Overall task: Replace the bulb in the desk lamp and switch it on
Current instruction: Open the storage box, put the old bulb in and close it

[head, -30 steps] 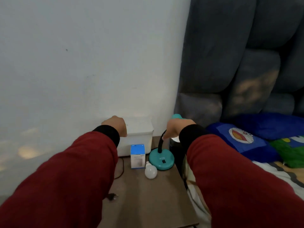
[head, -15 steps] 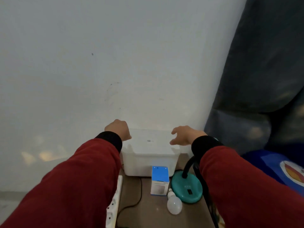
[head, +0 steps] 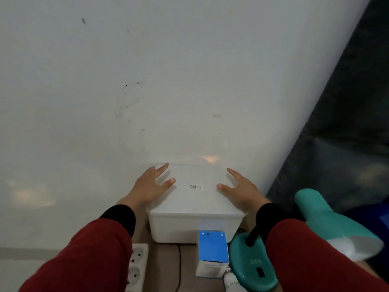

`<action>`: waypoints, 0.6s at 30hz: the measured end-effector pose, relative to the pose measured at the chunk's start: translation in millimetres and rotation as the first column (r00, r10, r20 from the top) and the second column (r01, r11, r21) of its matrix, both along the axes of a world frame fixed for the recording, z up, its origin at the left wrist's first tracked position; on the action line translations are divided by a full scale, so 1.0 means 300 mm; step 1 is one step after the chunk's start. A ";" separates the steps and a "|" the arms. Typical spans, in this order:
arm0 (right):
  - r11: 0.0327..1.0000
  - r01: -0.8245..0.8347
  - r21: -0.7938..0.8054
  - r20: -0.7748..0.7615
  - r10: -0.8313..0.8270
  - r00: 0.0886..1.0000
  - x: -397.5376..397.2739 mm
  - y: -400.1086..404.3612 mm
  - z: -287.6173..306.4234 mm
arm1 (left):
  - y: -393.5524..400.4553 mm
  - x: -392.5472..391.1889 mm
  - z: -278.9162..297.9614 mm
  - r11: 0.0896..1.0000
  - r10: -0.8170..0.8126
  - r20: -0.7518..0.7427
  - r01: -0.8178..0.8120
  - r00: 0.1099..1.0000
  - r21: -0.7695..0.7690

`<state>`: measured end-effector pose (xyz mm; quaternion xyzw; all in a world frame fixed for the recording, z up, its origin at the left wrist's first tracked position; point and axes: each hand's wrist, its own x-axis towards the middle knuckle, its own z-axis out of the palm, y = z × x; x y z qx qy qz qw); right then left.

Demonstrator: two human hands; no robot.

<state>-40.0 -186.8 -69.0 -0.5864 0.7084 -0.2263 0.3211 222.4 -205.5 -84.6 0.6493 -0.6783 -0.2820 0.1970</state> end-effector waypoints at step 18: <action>0.996 0.012 0.091 -0.070 -0.006 0.997 -0.005 -0.031 0.034 | -0.013 -0.012 0.036 0.995 0.101 -0.054 -0.100 0.993 0.010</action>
